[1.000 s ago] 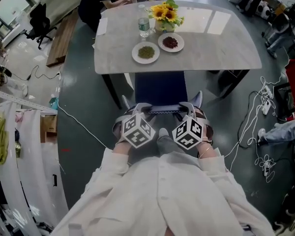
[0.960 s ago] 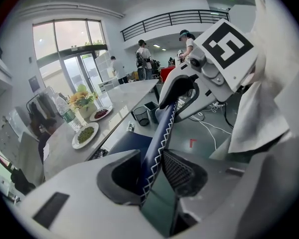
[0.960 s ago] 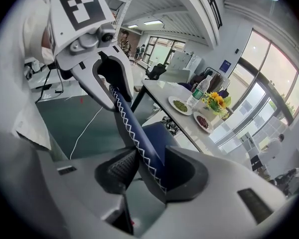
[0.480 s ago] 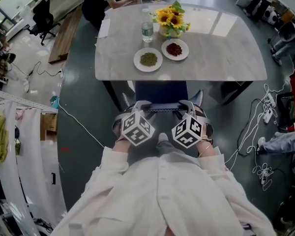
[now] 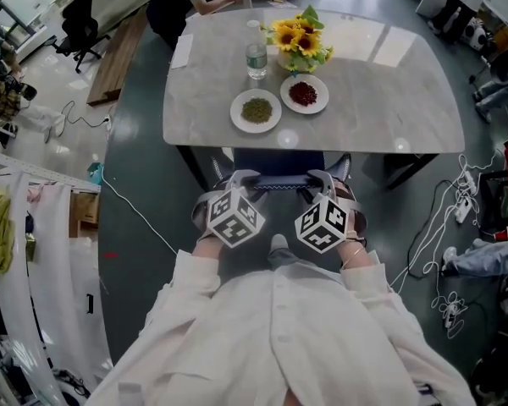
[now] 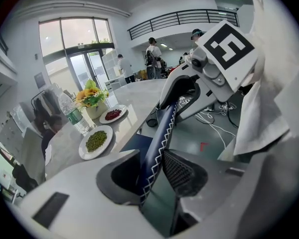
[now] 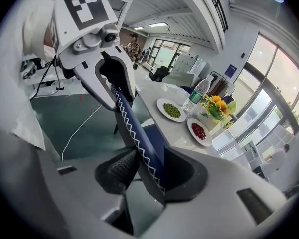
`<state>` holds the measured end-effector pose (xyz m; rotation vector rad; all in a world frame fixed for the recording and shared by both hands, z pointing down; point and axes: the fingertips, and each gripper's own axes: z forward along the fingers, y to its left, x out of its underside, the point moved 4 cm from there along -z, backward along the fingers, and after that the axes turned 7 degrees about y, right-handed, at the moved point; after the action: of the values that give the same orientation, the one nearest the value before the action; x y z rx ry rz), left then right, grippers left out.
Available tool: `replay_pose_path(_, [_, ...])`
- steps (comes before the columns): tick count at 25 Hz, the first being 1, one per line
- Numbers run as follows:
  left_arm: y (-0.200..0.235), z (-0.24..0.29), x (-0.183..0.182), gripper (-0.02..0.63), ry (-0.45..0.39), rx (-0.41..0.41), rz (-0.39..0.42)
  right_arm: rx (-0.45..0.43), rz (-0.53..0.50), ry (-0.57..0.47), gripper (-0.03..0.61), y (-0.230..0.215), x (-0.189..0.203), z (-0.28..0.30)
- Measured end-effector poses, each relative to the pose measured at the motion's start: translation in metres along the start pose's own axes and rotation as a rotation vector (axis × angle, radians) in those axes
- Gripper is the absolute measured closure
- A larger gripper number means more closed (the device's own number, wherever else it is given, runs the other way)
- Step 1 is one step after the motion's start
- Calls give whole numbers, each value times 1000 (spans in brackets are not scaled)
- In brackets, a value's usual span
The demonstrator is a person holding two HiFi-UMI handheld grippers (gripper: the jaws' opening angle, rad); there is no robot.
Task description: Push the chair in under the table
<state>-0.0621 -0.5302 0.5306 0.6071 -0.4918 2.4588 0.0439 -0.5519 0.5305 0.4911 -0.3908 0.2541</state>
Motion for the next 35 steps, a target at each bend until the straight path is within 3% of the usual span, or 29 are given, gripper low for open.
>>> replay_pose_path(18, [4, 4, 4, 468, 13, 15, -38, -28, -69, -58, 430, 1, -1, 3])
replay_pose_path(31, [-13, -1, 10, 466, 17, 6, -79, -145, -18, -71, 428, 14, 5, -8])
replay_pose_path(35, [-21, -5, 12, 466, 14, 2, -77, -146, -14, -68, 428, 20, 8, -14])
